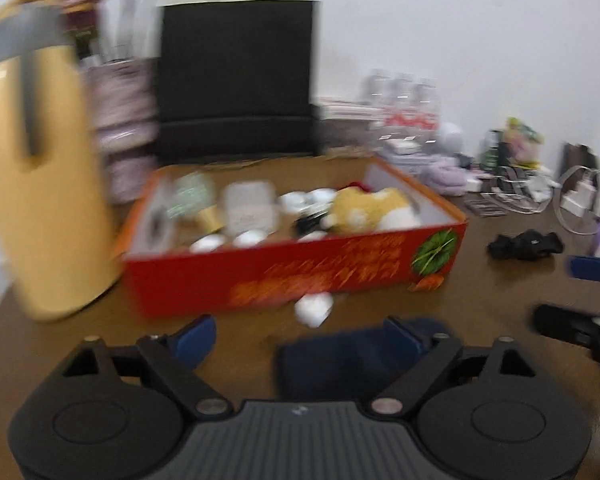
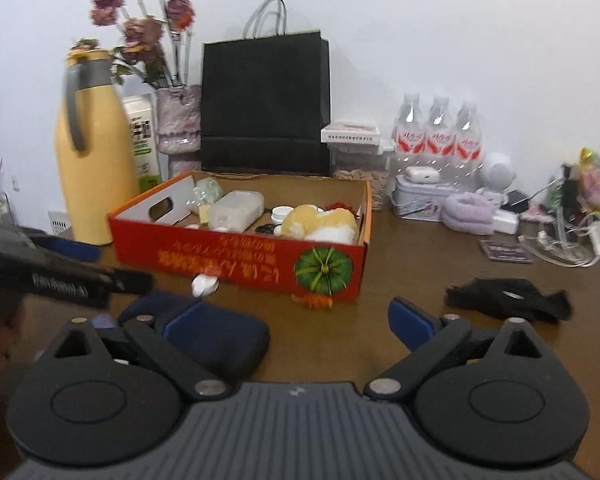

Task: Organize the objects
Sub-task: 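Grasp a white cap with the left gripper while the right gripper grasps a small orange item, then carry the white cap and orange item over the cardboard box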

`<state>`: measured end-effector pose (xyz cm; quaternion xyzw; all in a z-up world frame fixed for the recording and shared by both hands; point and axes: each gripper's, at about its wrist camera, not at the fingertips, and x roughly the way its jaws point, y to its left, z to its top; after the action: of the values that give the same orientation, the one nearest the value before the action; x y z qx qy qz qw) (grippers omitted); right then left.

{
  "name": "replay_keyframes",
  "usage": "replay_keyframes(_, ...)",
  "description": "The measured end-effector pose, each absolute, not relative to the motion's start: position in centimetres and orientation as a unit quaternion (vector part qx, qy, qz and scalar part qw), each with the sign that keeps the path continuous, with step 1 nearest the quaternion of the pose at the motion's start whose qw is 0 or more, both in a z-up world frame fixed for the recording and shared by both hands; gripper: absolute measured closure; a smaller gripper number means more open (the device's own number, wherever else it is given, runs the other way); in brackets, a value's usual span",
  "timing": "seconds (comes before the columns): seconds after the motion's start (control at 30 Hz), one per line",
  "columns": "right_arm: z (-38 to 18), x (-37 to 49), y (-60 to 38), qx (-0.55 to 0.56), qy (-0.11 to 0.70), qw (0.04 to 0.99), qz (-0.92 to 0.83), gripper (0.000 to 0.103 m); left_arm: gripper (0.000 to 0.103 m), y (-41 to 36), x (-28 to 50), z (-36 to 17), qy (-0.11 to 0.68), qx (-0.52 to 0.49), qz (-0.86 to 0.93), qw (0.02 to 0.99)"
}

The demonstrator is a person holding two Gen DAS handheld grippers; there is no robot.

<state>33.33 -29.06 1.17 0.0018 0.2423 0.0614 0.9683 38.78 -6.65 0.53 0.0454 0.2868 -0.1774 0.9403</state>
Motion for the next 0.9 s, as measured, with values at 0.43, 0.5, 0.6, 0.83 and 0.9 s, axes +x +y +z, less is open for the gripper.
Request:
replay_keyframes(0.43,-5.1,44.3,-28.1,0.036,0.325,0.945,0.029,0.039,0.070,-10.0,45.3,-4.0,0.341,0.056,-0.137,0.928)
replay_keyframes(0.5,-5.1,44.3,-27.5,0.024,0.325,0.945,0.031,0.056,0.077,-9.6,45.3,-4.0,0.339,0.046,-0.135,0.930)
replay_keyframes(0.6,-5.0,44.0,-27.2,0.012,0.325,0.945,0.030,0.061,0.077,-9.6,44.9,-3.9,0.334,0.054,-0.125,0.933)
replay_keyframes(0.83,-3.4,40.7,-27.9,0.028,0.295,0.954,0.043,0.061,0.077,-8.6,39.9,0.6,0.285,0.017,-0.139,0.948)
replay_keyframes(0.9,-1.8,37.4,-28.0,0.022,0.265,0.963,0.044,0.061,0.077,-7.8,37.0,2.2,0.264,0.009,-0.147,0.953)
